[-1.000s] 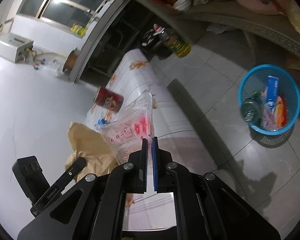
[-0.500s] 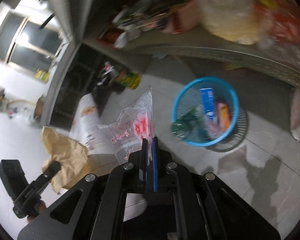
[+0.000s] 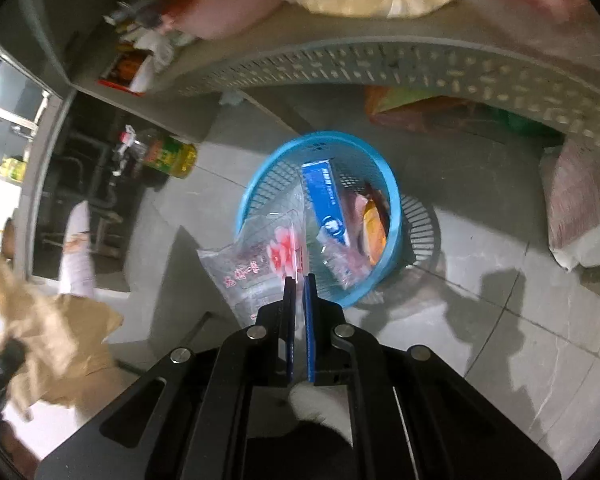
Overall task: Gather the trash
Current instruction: 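Open both tools over the wastebasket to drop the beige cloth and bag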
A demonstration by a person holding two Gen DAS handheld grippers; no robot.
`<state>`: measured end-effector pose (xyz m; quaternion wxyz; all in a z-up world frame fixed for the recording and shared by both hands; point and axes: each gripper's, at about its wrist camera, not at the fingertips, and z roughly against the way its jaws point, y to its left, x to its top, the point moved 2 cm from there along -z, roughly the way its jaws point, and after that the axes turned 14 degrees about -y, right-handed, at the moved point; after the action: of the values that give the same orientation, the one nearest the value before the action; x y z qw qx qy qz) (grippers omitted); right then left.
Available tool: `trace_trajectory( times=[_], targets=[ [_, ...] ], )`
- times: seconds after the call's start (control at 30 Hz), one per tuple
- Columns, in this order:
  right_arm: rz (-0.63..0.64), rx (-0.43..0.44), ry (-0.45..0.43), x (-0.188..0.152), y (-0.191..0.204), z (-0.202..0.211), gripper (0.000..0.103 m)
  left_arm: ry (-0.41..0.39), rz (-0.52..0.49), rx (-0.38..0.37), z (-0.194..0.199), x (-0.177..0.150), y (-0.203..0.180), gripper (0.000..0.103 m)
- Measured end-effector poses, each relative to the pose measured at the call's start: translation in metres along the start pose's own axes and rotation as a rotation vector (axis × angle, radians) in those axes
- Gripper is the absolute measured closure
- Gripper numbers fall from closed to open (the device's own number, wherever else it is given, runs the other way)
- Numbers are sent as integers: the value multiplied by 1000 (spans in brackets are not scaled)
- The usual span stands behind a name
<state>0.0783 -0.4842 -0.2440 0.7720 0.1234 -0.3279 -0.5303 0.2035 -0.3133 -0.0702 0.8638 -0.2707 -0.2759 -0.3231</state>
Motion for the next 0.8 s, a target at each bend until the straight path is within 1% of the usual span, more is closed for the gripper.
trace_trajectory(
  times=[0.03, 0.1, 0.17, 0.2, 0.23, 0.27, 0.33, 0.37, 0.43, 0.6, 0.7, 0.8],
  targets=[
    [17, -21, 0, 1, -2, -14, 95, 8, -2, 3, -5, 1, 1, 99],
    [42, -49, 7, 3, -6, -38, 94, 22, -6, 6, -12, 3, 1, 99],
    [62, -79, 36, 2, -13, -67, 87, 40, -6, 10, -23, 4, 1, 99],
    [68, -99, 53, 1, -16, -77, 78, 49, -4, 9, -27, 5, 1, 99],
    [73, -138, 70, -1, -21, -88, 72, 61, 0, 8, -34, 5, 1, 99],
    [79, -167, 78, -2, -24, -95, 72, 74, 6, 7, -40, 5, 2, 99],
    [97, -187, 77, -5, -29, -100, 72, 98, 19, -2, -51, 5, 2, 99],
    [103, -193, 67, -5, -29, -99, 71, 114, 26, -5, -59, 6, 1, 99],
    [108, -195, 33, -4, -32, -87, 65, 138, 33, -13, -73, 5, -3, 99],
    [70, -192, -49, -2, -47, -41, 60, 194, 48, -30, -116, 11, -22, 98],
    [26, -190, -59, -7, -59, -21, 59, 208, 40, -33, -147, 15, -39, 98],
    [-22, -184, -54, -13, -72, -8, 59, 217, 93, -72, -175, 21, -50, 98]
  ],
)
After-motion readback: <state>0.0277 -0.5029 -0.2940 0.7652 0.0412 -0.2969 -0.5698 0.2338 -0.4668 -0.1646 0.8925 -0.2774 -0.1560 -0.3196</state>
